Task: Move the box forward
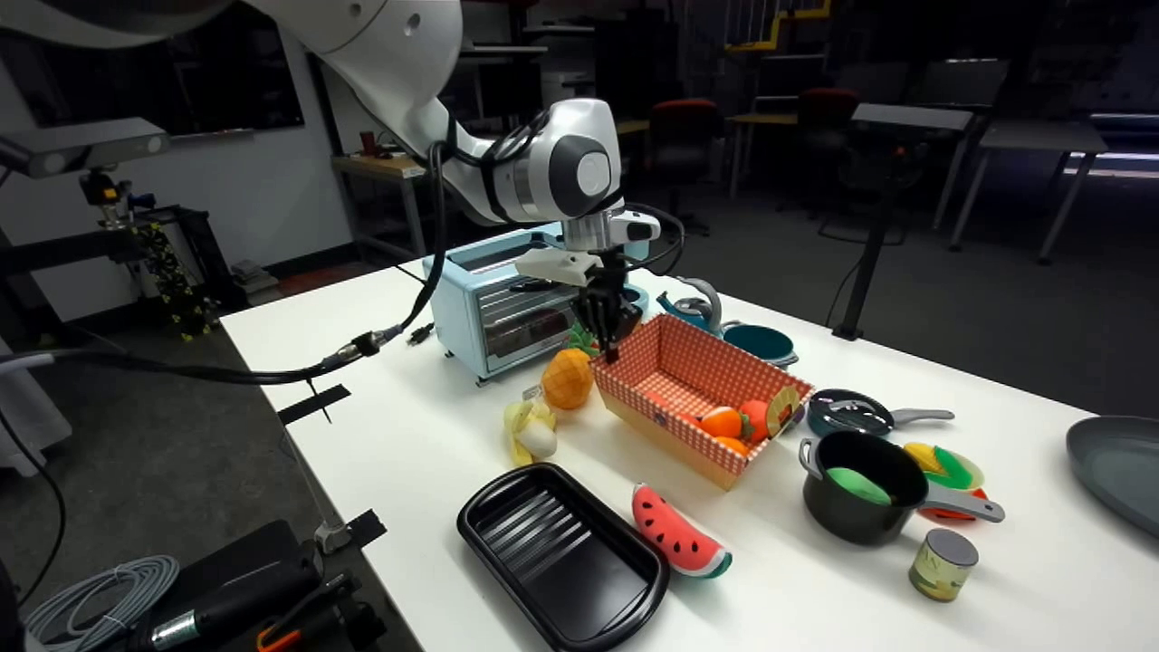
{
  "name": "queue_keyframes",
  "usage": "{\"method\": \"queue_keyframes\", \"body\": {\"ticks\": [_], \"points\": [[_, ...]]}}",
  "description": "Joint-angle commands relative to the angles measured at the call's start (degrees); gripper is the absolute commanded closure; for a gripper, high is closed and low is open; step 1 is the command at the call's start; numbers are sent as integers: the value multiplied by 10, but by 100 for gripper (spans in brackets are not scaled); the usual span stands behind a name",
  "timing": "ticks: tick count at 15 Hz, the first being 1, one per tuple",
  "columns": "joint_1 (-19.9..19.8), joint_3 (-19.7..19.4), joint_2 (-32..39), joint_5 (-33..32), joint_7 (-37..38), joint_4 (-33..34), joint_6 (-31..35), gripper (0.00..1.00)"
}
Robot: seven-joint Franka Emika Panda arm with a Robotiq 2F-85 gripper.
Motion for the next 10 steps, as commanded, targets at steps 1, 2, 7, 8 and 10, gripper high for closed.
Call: {"method": "queue_keyframes", "body": {"ticks": [1,2,7,8,10], "points": [[9,-1,-1,0,-12,18,-26,65],[10,0,-6,0,-15,16,-25,59],[9,0,-31,3,-13,-3,-14,21],[8,0,-36,5,-14,-5,-12,12],[4,0,-57,9,-17,-21,-5,1]]}}
